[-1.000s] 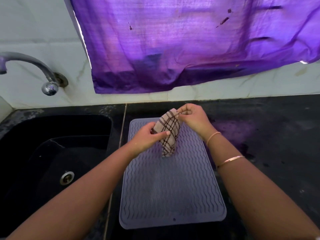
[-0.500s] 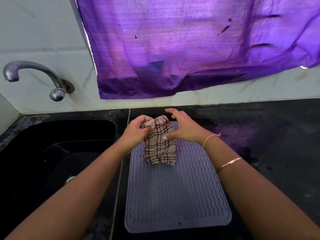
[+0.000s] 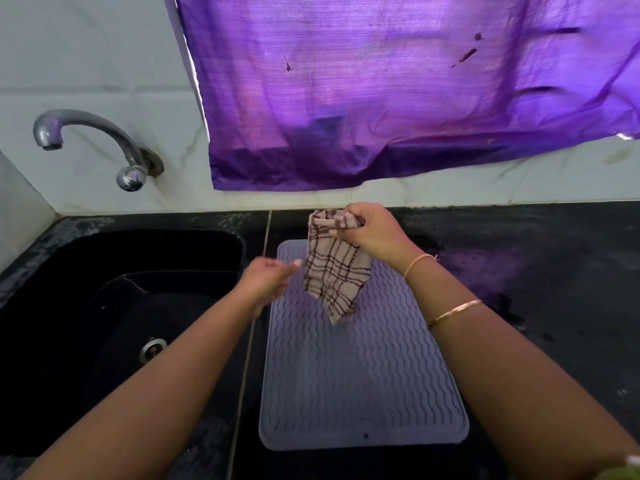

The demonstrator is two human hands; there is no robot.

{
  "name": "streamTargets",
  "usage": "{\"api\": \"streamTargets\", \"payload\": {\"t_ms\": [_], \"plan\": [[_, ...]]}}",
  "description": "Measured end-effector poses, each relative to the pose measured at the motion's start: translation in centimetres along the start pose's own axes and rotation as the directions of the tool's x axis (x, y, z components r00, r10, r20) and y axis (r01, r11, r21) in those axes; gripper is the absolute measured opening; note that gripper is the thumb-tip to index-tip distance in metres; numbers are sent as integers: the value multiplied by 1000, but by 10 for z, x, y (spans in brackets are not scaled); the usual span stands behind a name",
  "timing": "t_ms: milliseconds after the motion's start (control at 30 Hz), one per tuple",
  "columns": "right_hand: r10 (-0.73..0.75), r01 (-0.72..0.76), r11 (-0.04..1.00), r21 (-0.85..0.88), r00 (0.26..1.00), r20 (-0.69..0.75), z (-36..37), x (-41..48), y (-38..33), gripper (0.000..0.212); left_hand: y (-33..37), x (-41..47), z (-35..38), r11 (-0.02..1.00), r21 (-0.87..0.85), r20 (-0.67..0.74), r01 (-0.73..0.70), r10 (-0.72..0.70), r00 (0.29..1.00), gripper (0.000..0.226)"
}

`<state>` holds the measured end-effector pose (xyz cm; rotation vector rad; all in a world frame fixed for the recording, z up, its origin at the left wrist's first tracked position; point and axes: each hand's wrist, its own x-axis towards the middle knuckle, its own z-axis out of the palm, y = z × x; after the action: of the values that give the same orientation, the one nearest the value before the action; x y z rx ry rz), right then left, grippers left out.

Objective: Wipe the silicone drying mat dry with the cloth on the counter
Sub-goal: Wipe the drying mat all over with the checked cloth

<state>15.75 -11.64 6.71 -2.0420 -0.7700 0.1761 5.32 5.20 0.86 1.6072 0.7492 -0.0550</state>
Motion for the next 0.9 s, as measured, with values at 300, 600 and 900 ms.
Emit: {"api": "streamTargets", "payload": {"t_ms": [300, 600, 900], "plan": [[-125, -62, 913, 404, 899, 420, 6, -21, -18, 18, -14, -6, 20, 758, -529, 467, 380, -114, 877, 80], [148, -178, 960, 216, 978, 150, 23, -20, 6, 48, -29, -8, 20, 742, -531, 526, 409, -90, 846, 58], [151, -110, 984, -143, 936, 318, 48, -30, 21, 69, -32, -6, 28, 729, -544, 483, 415, -132, 865, 49]]}}
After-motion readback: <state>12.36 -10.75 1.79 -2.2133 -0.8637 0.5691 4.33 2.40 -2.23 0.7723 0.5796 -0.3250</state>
